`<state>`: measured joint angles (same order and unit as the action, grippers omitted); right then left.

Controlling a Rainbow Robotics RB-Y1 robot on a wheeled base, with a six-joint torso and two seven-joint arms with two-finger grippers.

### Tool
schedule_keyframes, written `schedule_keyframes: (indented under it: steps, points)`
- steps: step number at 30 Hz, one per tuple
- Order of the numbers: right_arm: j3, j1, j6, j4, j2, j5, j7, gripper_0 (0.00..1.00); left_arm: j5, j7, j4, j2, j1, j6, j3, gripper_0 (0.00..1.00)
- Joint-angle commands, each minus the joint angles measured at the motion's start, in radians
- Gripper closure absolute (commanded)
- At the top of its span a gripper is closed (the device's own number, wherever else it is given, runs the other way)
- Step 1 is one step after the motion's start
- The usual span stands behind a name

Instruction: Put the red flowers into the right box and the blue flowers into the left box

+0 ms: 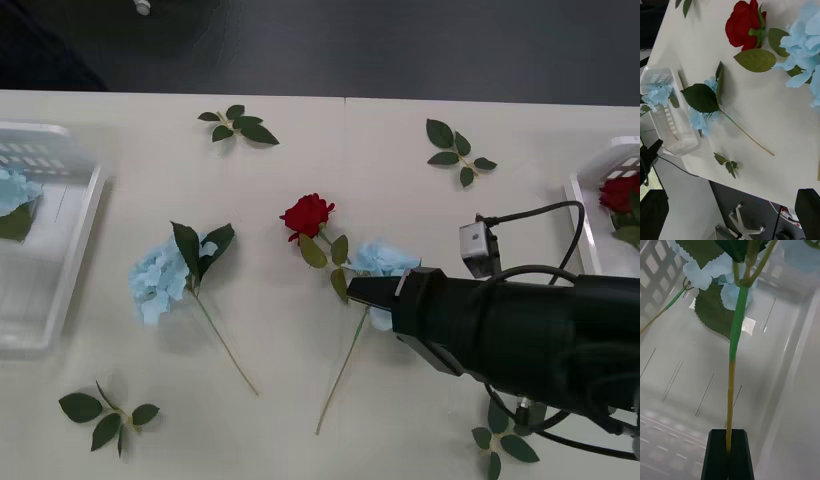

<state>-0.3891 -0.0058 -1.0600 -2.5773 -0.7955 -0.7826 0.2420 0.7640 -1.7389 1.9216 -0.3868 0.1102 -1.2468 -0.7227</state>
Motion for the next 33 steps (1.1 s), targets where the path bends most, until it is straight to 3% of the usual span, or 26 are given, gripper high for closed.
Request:
schedule_keyframes:
  steps: [1, 10, 12, 14, 15, 18, 27, 33]
  points:
    - [-0.077, -0.033, 0.0, 0.046, 0.035, 0.112, -0.119, 0.0, -0.054, 0.012, -0.059, -0.075, -0.05, 0.056, 0.046, 0.99]
    - [-0.246, -0.125, -0.049, 0.233, 0.084, 0.319, -0.217, 0.0, -0.104, 0.009, -0.208, -0.113, -0.115, 0.133, 0.091, 0.98]
    - [-0.257, -0.14, -0.094, 0.256, 0.101, 0.336, -0.213, 0.0, -0.107, 0.009, -0.207, -0.113, -0.115, 0.138, 0.094, 0.92]
    - [-0.261, -0.158, -0.144, 0.286, 0.128, 0.344, -0.213, 0.0, -0.106, 0.009, -0.207, -0.113, -0.115, 0.138, 0.094, 0.62]
    - [-0.263, -0.168, -0.164, 0.296, 0.142, 0.347, -0.213, 0.0, -0.101, 0.009, -0.207, -0.113, -0.115, 0.136, 0.094, 0.33]
    - [-0.261, -0.18, -0.187, 0.315, 0.157, 0.353, -0.21, 0.0, -0.083, 0.009, -0.204, -0.113, -0.115, 0.138, 0.092, 0.03]
    - [-0.284, -0.226, -0.31, 0.373, 0.18, 0.355, -0.191, 0.0, 0.043, 0.032, -0.159, -0.115, -0.087, 0.138, 0.092, 0.0]
    - [-0.284, -0.253, -0.36, 0.428, 0.206, 0.336, -0.187, 0.0, 0.138, 0.22, -0.066, -0.115, -0.029, 0.133, 0.105, 0.0]
